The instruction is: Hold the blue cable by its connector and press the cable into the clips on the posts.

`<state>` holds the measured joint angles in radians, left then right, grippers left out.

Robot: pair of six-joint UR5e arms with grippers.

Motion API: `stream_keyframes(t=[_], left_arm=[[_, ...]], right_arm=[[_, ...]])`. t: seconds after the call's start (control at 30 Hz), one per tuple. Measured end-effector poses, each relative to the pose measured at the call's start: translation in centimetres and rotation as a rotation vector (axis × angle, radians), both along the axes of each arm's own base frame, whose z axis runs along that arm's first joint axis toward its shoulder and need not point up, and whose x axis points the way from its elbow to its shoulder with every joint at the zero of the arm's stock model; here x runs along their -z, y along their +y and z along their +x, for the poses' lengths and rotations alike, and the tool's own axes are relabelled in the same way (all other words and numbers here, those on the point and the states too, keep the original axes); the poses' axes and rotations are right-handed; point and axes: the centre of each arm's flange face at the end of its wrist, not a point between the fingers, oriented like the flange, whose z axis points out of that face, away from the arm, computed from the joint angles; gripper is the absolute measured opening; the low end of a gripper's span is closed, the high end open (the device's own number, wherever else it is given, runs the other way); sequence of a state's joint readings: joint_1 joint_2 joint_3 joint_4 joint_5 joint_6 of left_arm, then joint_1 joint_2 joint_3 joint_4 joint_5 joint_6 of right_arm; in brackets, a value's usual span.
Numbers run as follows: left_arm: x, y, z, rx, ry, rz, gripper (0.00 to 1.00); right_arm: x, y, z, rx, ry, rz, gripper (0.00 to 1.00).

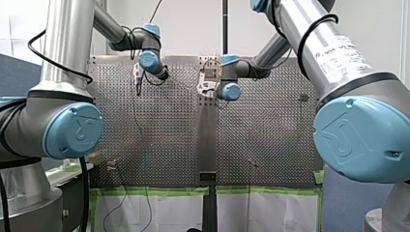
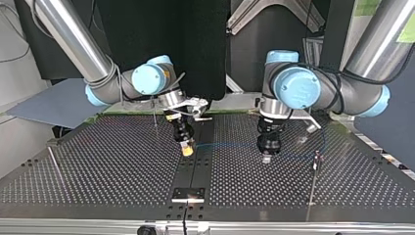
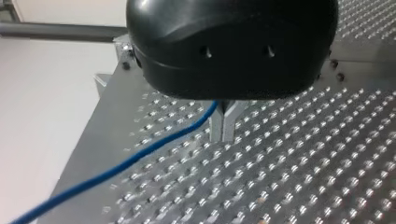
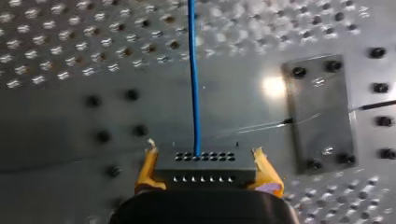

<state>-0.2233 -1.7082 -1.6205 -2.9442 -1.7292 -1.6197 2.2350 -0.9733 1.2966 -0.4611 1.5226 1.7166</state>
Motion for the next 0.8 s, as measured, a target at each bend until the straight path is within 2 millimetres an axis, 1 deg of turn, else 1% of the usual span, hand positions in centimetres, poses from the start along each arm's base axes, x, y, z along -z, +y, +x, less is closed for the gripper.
stream_keyframes(t=[0.13, 0.4, 0.57, 0.67, 0.8], left_arm=[[1.8, -1.2, -0.2, 0.006, 0.025, 0.015, 0.0], [5.4, -4.3, -0.2, 0.007, 0.054, 0.015, 0.0], [6.2, -6.0, -1.0, 0.018, 0.063, 0.018, 0.0], [7.3, -6.9, -1.5, 0.028, 0.072, 0.013, 0.0], [9.8, -7.4, -1.8, 0.036, 0.095, 0.021, 0.0]], right_arm=[[1.7, 0.6, -0.5, 0.005, 0.028, 0.023, 0.0], [3.9, 1.3, -1.3, 0.012, 0.069, 0.046, 0.0], [5.6, 1.7, -2.2, 0.037, 0.102, 0.057, 0.0], [6.6, 1.8, -2.8, 0.05, 0.107, 0.061, 0.0], [7.6, 2.2, -3.2, 0.054, 0.099, 0.07, 0.0]])
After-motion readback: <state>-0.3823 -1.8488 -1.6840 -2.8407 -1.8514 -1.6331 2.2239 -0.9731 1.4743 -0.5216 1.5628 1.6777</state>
